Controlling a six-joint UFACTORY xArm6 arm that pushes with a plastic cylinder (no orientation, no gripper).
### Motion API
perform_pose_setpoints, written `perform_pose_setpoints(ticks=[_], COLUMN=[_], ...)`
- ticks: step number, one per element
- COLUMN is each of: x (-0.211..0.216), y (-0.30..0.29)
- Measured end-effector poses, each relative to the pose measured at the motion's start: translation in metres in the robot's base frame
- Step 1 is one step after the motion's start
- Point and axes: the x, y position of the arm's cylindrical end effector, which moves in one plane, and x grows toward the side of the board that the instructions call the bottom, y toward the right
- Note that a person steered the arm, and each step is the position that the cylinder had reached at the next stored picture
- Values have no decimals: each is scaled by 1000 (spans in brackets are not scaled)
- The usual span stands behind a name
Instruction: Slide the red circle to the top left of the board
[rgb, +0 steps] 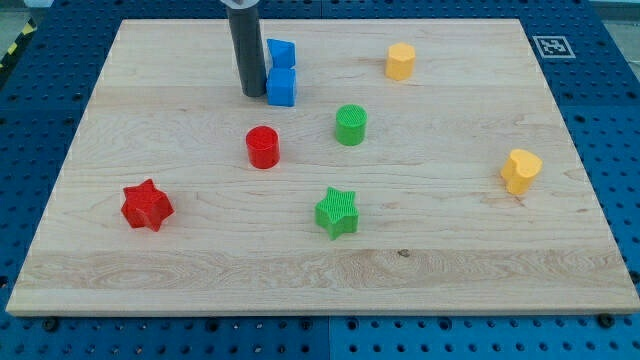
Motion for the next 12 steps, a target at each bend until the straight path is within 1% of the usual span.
perform_pose_setpoints(ticks=[4,6,7,8,9,10,12], x=[6,50,66,77,97,99,120], y=[-3,4,40,63,73,73,61])
